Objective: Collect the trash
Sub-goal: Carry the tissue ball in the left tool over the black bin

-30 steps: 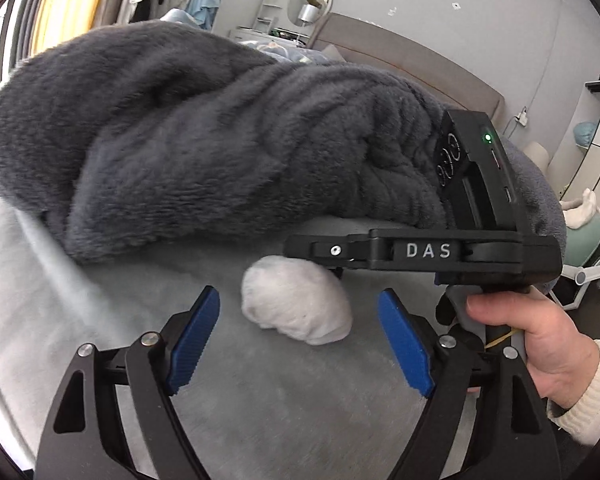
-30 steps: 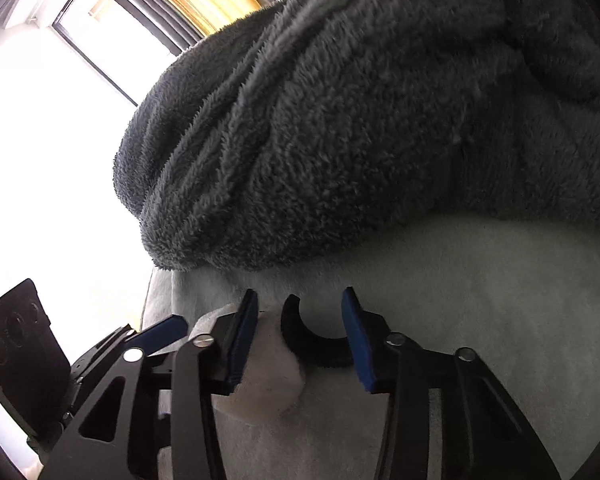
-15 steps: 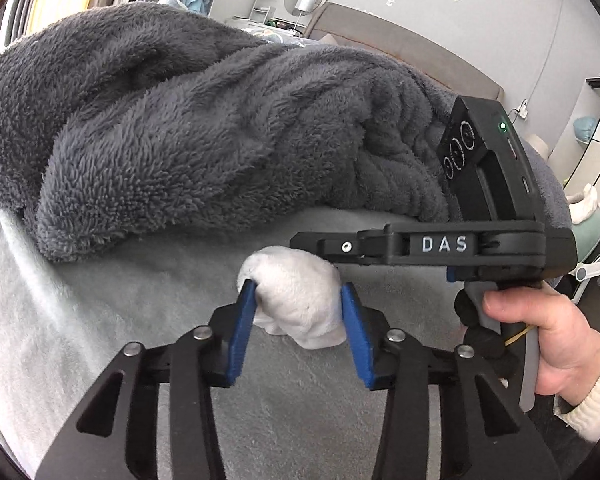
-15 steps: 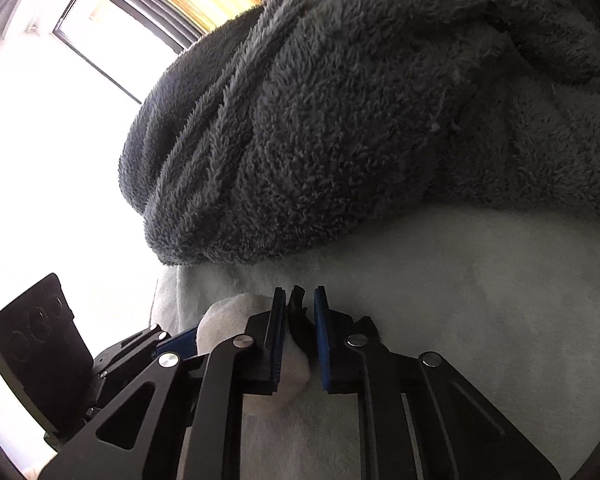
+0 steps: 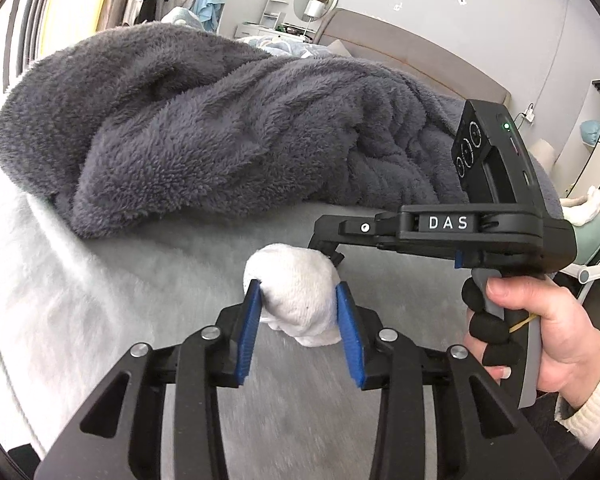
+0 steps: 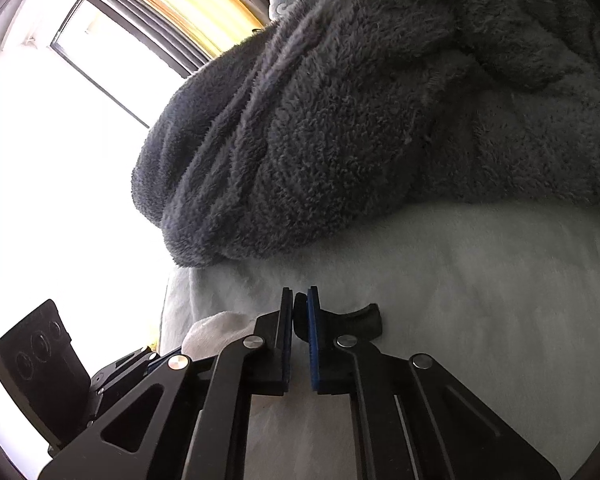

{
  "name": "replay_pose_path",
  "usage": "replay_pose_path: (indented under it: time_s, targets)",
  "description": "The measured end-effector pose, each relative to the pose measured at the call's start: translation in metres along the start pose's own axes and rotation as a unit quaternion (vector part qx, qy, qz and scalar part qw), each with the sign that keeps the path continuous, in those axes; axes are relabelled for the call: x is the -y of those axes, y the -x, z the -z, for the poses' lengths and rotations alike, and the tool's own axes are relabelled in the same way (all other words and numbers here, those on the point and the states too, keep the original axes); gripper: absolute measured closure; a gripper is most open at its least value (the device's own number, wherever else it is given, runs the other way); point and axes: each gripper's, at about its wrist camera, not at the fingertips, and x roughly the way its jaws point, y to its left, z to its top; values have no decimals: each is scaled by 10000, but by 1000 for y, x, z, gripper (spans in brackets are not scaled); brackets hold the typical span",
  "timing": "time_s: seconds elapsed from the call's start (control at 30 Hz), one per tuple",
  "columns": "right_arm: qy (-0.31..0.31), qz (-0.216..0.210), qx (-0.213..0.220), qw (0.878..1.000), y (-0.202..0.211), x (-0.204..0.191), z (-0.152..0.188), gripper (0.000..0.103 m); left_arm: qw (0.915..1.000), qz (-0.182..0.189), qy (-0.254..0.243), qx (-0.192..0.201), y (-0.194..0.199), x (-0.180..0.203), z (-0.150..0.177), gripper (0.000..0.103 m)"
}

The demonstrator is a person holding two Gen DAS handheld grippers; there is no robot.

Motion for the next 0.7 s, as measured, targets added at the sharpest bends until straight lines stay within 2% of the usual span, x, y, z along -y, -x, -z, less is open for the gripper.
replay_pose_path:
  time_s: [0.13, 0.33, 0.7]
  targets:
    - [63, -73, 28, 9999, 11, -11, 10, 96, 9998, -138, 97, 48, 17, 3, 10, 63]
    - [257, -92, -10, 9996, 17, -36, 33, 96, 9977, -601, 307, 85, 44, 7, 29, 63]
    - [1083, 146, -54, 9940, 17, -100, 83, 96, 9898, -1143, 830, 205, 100, -4, 67, 63]
